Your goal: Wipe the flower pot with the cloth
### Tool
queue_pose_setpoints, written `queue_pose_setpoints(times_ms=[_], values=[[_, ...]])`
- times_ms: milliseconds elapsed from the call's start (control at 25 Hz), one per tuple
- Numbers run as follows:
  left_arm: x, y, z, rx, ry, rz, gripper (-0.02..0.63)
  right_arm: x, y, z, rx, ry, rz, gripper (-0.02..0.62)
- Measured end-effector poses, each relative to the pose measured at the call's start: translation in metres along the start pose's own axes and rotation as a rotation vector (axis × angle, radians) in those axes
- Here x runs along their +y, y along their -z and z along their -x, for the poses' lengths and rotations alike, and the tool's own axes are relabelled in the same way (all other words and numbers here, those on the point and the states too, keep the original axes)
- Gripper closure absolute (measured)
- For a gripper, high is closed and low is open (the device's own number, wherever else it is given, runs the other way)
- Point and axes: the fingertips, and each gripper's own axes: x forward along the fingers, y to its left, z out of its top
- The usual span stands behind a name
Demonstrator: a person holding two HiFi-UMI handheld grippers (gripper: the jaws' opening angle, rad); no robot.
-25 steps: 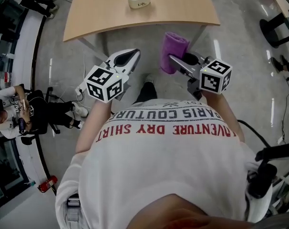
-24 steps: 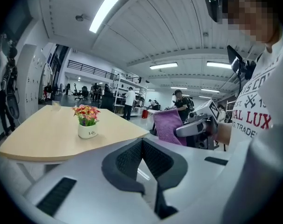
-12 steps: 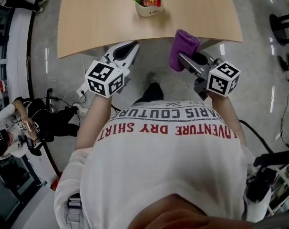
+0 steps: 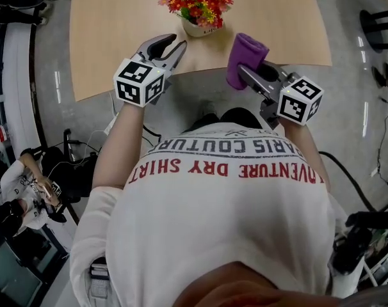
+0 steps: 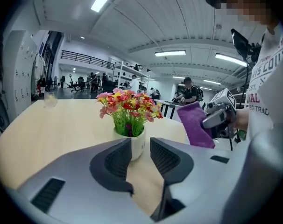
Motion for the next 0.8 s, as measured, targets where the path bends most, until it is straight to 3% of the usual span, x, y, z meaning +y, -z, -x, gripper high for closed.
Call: queue_pose_setpoints(times_ms=[360,800], values=[[0.048,-0.017,-0.068,0.037,-0.021,0.043,0.453,-0.025,-0.005,-0.004,0.026,-0.021,-0.026,0.526],[0.048,-0.027,-0.099,0.076,-0.024,0.031,0.454,-0.051,-0.016,-0.013,0.028,-0.039,-0.027,0.526]])
